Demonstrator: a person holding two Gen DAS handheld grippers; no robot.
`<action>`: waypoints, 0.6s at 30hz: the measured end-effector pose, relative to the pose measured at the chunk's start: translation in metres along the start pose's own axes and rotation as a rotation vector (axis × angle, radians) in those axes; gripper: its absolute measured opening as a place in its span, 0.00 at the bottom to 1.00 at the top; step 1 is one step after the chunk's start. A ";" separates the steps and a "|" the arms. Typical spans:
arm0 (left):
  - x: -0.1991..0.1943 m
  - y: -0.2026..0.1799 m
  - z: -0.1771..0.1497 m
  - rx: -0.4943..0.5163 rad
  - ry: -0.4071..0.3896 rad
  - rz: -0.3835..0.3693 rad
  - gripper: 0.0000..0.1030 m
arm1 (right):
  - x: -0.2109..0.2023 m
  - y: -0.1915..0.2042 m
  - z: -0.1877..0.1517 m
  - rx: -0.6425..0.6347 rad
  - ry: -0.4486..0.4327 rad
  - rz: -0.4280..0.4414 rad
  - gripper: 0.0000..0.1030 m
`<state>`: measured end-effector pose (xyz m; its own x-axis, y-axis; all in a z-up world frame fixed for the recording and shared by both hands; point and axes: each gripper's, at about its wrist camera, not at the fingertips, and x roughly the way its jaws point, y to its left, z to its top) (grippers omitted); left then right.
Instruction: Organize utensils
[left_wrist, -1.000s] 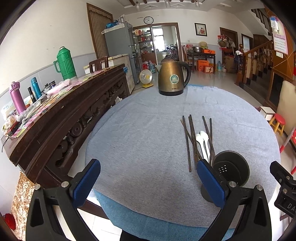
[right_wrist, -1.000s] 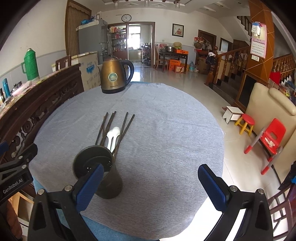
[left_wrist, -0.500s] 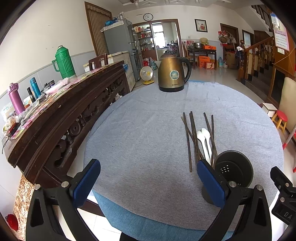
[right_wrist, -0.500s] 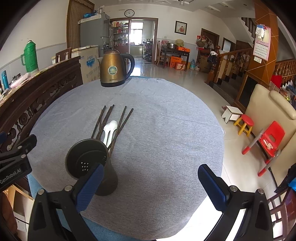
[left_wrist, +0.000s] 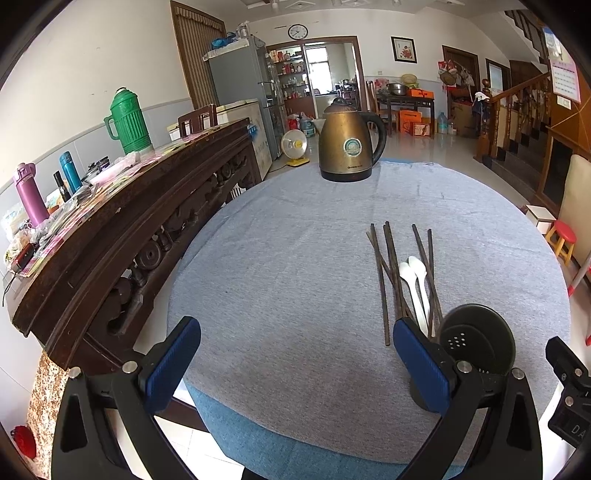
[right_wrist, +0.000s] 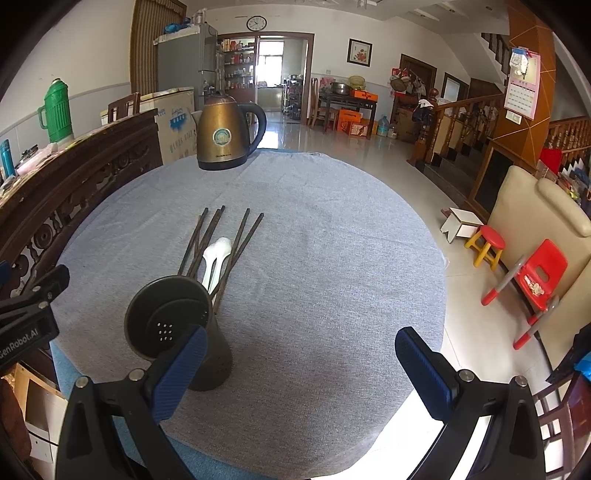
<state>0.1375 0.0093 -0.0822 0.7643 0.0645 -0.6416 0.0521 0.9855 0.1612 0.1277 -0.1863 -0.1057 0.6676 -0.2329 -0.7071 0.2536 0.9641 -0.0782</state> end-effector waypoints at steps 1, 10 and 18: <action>0.002 0.001 0.001 -0.001 0.001 0.003 1.00 | 0.001 0.000 0.000 -0.001 0.003 0.000 1.00; 0.028 0.012 0.028 -0.006 0.010 -0.019 1.00 | 0.011 -0.007 0.014 0.017 0.008 0.025 1.00; 0.084 0.010 0.062 0.032 0.088 -0.087 1.00 | 0.053 -0.035 0.064 0.110 0.071 0.176 0.98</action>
<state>0.2425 0.0144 -0.0883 0.6965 -0.0057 -0.7175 0.1372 0.9826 0.1254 0.1988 -0.2404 -0.0953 0.6582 -0.0493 -0.7512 0.2153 0.9685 0.1251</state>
